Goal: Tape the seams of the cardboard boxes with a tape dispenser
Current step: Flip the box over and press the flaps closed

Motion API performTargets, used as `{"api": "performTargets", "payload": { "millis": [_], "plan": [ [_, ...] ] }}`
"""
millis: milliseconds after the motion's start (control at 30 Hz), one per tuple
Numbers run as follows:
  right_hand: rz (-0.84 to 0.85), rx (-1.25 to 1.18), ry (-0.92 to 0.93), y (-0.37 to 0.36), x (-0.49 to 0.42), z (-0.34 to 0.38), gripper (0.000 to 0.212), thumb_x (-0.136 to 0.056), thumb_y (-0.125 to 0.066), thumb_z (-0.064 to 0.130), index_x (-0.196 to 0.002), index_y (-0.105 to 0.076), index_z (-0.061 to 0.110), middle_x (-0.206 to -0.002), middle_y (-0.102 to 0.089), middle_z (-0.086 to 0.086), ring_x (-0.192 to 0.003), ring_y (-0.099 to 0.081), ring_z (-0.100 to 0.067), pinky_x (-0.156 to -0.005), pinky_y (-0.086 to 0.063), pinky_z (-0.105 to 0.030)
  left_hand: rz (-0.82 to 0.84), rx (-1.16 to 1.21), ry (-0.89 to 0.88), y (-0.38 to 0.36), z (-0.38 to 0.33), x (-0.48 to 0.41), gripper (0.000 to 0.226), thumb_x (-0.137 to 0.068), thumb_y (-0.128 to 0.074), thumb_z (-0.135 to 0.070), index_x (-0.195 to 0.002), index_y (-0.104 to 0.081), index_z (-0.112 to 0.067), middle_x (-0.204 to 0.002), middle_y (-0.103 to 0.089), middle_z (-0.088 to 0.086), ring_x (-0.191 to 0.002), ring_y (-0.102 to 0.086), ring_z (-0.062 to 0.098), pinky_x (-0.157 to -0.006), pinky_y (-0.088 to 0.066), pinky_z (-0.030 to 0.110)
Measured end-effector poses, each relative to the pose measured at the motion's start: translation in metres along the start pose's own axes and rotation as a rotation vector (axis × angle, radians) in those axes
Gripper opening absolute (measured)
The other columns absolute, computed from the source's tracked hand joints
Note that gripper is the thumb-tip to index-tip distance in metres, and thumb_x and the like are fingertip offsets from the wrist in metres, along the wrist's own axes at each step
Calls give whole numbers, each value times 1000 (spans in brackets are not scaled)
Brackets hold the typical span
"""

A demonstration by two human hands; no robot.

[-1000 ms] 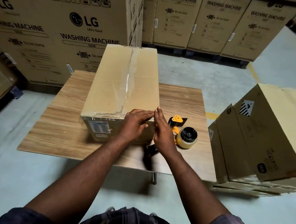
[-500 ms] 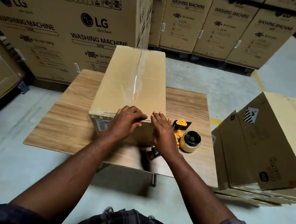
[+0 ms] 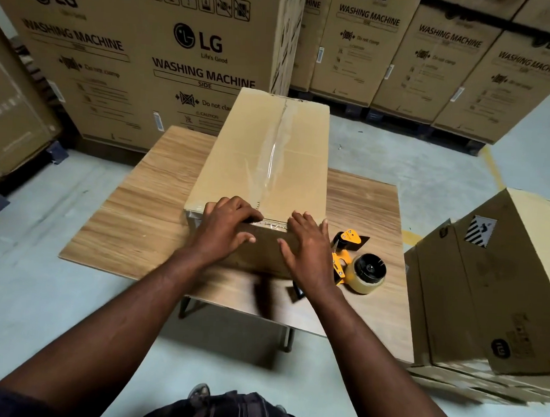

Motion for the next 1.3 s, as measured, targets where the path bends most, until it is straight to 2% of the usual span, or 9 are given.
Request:
{"api": "performTargets", "payload": {
  "millis": [67,167,300,467,700,833,967,1133,1300],
  "plan": [
    [-1,-46,9,-2,-11,15,35,-92,-74,22,-124,-70,9,-138,-64,-9,-135,-54,-30,-121,-20,-51,-38,-11,11,9,3,-1,28,-79,-81,-36,-106,-73,-30,-103,-63,-8,-103,-55,19,-87,-32,38],
    [26,-88,31,-11,-16,22,30,-92,-72,15,-122,-71,10,-137,-65,-9,-134,-54,-29,-121,-30,-52,-61,-10,42,19,16,1,21,-83,-79,-31,-102,-72,-32,-102,-62,-10,-103,-56,18,-86,-34,38],
    [83,-73,10,-18,-6,15,61,-79,-64,-8,-136,-62,15,-151,-54,-3,-146,-40,-23,-125,-21,-46,3,-25,60,17,25,7,42,-75,-83,-16,-110,-69,-33,-108,-59,-11,-107,-53,17,-89,-35,39],
    [80,-163,-25,-18,-28,39,37,-92,-72,18,-129,-67,10,-141,-62,-8,-138,-49,-27,-121,-24,-44,-74,-1,40,30,29,4,23,-79,-80,-40,-100,-73,-33,-98,-55,-16,-101,-53,14,-84,-31,36],
    [140,-155,0,-32,-23,36,47,-88,-65,7,-134,-65,13,-148,-56,-4,-145,-43,-24,-127,-15,-45,-4,37,103,49,65,14,42,-71,-88,-22,-107,-71,-35,-103,-56,-15,-103,-48,7,-85,-35,27],
    [156,-203,-29,-32,-40,61,46,-93,-68,18,-137,-63,11,-151,-54,-6,-147,-40,-24,-124,-12,-37,-30,115,108,54,70,9,28,-74,-85,-36,-99,-73,-33,-97,-57,-15,-95,-53,6,-81,-47,30],
    [210,-142,46,-47,-40,87,39,-97,-63,20,-135,-63,11,-151,-53,-8,-146,-41,-27,-124,-17,-43,-78,185,131,57,82,12,24,-76,-85,-19,-95,-73,-28,-95,-59,-13,-95,-54,6,-84,-51,32],
    [166,-11,27,-53,-32,90,55,-88,-62,4,-142,-56,10,-156,-48,-8,-150,-35,-28,-126,-12,-44,-35,296,129,55,93,22,39,-72,-86,-1,-101,-70,-22,-103,-57,-7,-99,-57,-6,-88,-43,7],
    [222,-112,45,-64,-55,123,39,-98,-63,22,-134,-63,8,-150,-53,-12,-145,-42,-28,-124,-19,-42,-230,439,327,58,114,27,32,-72,-87,-11,-98,-69,-18,-96,-59,-1,-74,-57,2,-71,-46,8]
  ]
}}
Point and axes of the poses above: each hand's wrist, its own x-axis away from the middle knuckle, its own y-axis out of the back of the hand, z = x × y, the point moved 6 cm from there along -x, towards the middle knuckle
